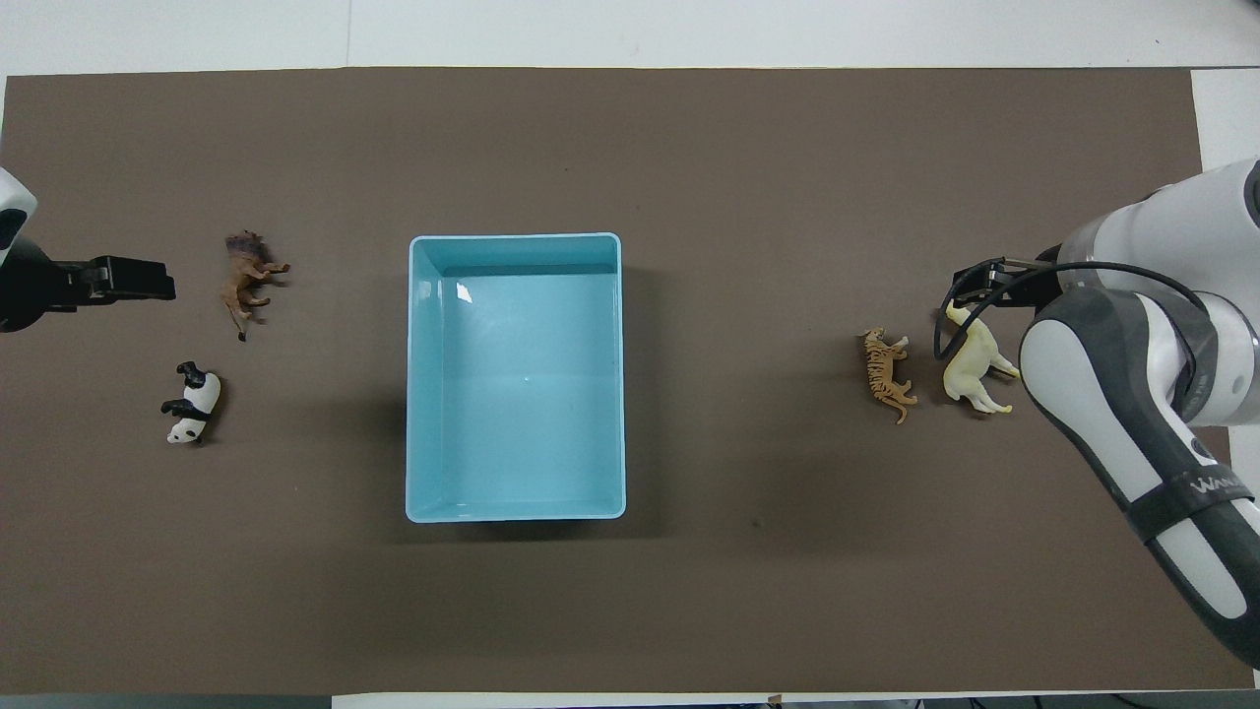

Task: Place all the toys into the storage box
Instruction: 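Reach the left gripper to the brown horse while the right gripper reaches the llama, then grasp the brown horse with the left gripper while the right gripper grasps the llama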

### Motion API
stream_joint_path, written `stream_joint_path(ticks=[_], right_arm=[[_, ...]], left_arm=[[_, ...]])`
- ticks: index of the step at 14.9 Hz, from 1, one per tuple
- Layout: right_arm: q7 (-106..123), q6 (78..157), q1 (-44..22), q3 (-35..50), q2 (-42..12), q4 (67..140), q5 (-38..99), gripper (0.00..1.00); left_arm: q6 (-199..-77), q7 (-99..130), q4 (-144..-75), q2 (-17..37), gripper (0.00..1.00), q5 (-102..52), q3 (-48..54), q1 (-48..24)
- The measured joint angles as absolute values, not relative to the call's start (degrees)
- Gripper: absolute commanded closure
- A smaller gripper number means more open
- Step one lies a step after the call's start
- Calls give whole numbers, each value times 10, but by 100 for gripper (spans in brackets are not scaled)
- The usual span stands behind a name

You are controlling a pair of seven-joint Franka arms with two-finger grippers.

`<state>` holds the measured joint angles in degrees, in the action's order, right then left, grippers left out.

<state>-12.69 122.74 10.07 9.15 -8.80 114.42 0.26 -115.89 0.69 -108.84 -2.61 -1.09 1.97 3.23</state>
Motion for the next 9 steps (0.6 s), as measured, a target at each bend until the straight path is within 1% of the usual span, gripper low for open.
stream_joint_path(ticks=[2,5,7,9], right_arm=[[-174,1232,101,92,-99,1148,3,0],[-271,1261,95,92,-104,1178,3,0],[-292,1274,91,92,-104,1196,3,0],[-299,1284,91,92,-103,1212,3,0]], left_arm=[[-1224,7,-1096,9,0,-11,22,32],[-1306,7,-1099,76,0,-11,24,32],[-1366,5,-1099,113,0,-8,22,33],[-1406,-6,-1097,142,0,36,21,34]])
